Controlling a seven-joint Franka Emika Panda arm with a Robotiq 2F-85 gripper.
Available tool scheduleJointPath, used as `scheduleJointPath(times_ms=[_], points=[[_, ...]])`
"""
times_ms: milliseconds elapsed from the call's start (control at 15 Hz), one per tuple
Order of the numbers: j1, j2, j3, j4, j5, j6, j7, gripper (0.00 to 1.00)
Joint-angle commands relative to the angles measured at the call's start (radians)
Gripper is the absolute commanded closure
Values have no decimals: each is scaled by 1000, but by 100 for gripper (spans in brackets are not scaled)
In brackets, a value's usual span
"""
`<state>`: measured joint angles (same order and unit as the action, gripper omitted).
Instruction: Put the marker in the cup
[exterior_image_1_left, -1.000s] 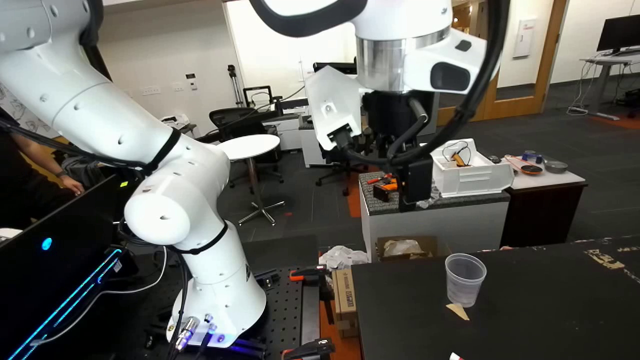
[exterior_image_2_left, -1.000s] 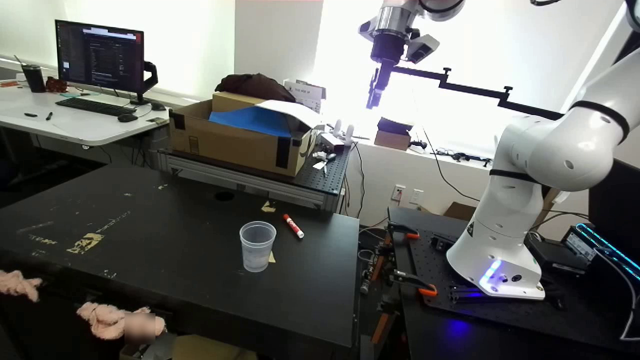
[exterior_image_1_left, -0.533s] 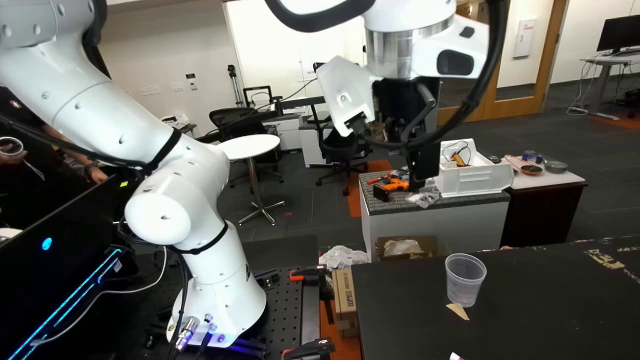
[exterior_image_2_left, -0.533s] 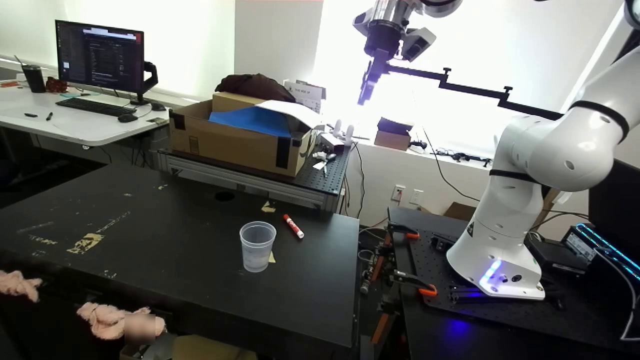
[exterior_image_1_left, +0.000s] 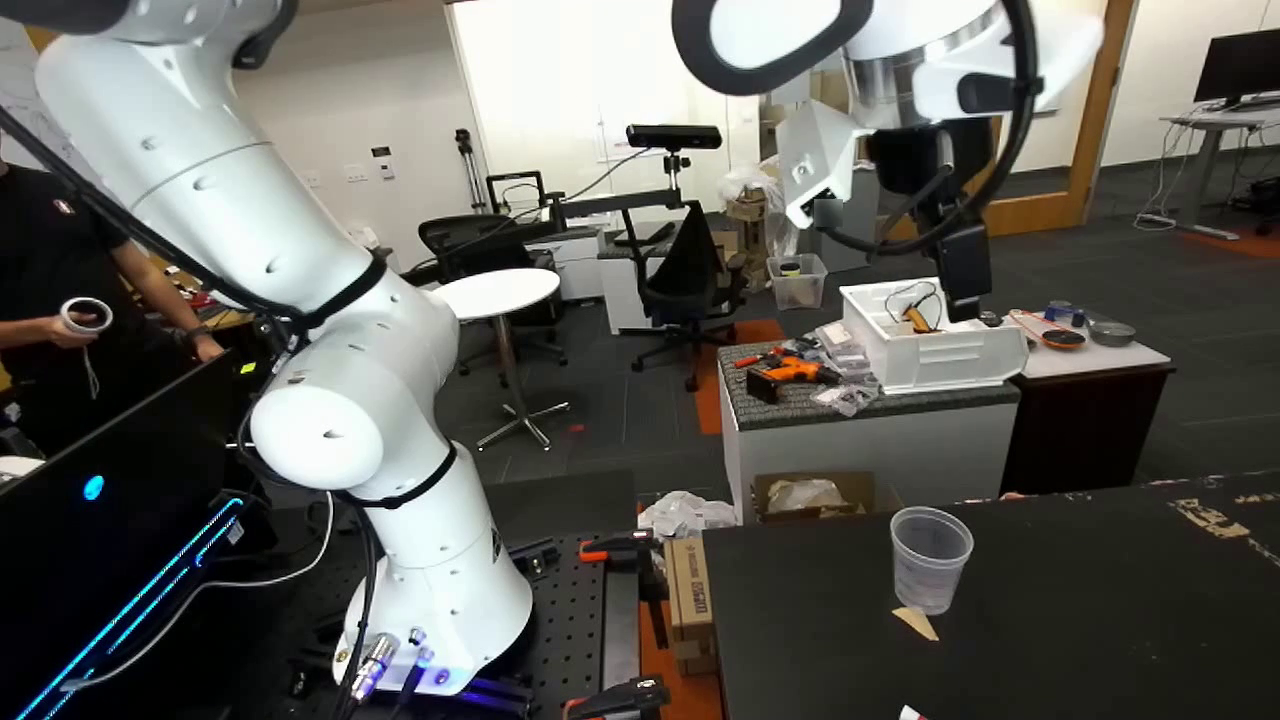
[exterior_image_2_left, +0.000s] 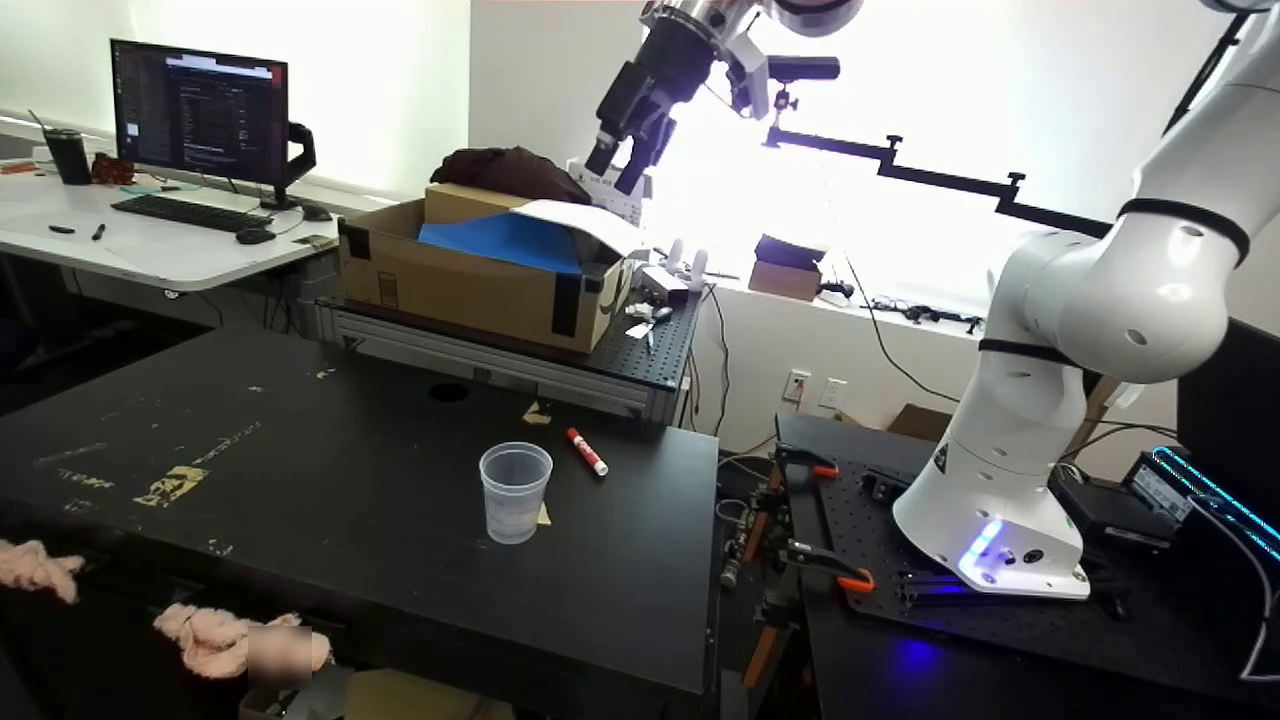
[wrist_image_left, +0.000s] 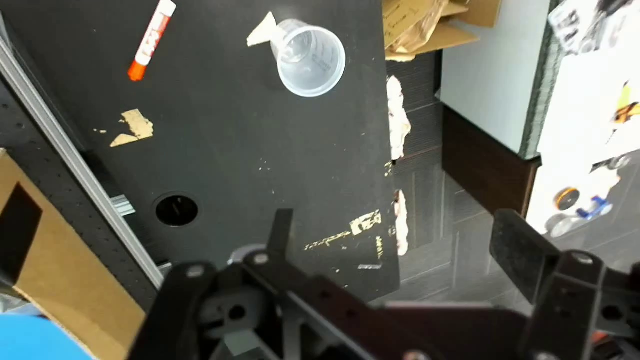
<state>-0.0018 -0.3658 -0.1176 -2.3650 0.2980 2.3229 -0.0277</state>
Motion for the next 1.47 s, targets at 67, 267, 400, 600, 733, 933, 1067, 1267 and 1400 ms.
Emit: scheduleJointPath(times_ms=[67,267,400,600,733,933,1067,1267,1400], points=[[-68,163,93,71,-129,124,307,0],[-105,193,114,62,-255,119,522,0],[-121,190,110,52,-306,74,640,0],[-121,219,90,57,-273,16,690,0],[-116,252,80,70,-240,1,668,0],[-113,310,75,81,-227,65,648,0],[-116,351,65,98,-230,104,635,0],[-115,412,48,120,-230,156,624,0],[-113,444,39,132,-210,151,614,0]])
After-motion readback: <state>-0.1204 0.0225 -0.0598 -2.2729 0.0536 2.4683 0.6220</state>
